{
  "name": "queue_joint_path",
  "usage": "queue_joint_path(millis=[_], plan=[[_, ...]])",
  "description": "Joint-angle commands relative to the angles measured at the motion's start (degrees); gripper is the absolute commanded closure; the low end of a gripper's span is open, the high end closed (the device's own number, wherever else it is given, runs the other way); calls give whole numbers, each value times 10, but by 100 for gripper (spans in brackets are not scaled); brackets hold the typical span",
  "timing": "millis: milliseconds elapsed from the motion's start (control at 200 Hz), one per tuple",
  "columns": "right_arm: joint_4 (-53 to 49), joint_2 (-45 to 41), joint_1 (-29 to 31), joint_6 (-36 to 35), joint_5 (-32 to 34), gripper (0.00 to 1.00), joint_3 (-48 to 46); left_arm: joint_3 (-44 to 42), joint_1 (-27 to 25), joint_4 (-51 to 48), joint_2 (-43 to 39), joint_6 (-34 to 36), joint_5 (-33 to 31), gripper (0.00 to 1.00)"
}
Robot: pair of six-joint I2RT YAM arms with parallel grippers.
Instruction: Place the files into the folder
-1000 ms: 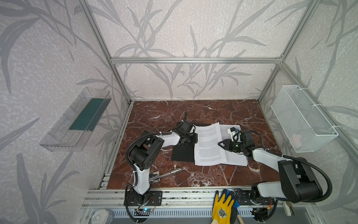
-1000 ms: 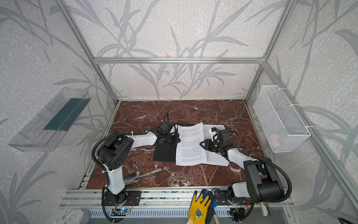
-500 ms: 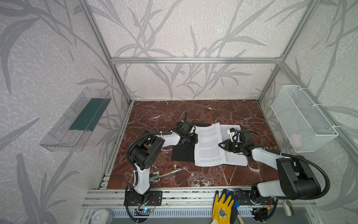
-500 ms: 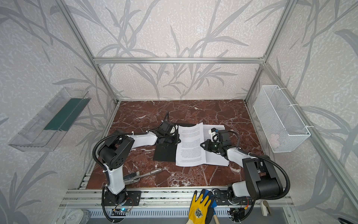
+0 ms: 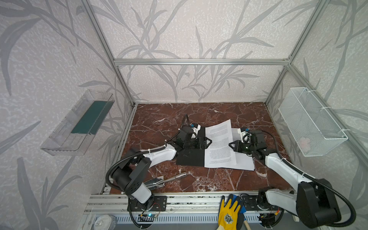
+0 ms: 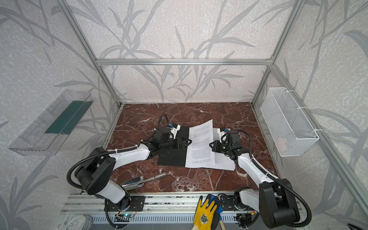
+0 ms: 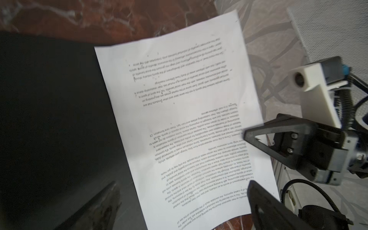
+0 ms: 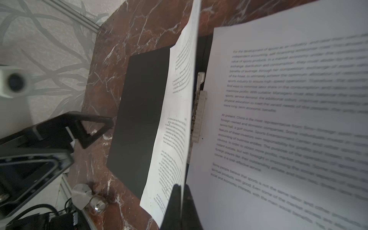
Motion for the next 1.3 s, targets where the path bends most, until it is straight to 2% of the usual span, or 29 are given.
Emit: queue_joint_path(millis=[0,75,210,425,675,770,895,1295], plan=[[-109,-31,-2,-48,95,100,28,6,-50,-35,-55,71,-138,1],[-129,-47,-2,-53,151,100,32,20,-73,-82,-72,100,-188,1],[-170,-54,-2,-73,224,100,55,3,-79,-51,-83,106,-188,1],[-208,-24,22,-105,329,100,87,11,-79,-61,-71,113,-190,1],[-218,32,44,-128,371,100,112,16,-79,-66,-60,115,-188,1],[-233,43,65,-138,423,100,125,16,-80,-68,-60,116,-190,1],[-237,51,81,-150,457,100,133,17,-80,-66,-55,115,-187,1],[-247,66,83,-138,488,100,139,25,-79,-75,-40,118,-186,1]])
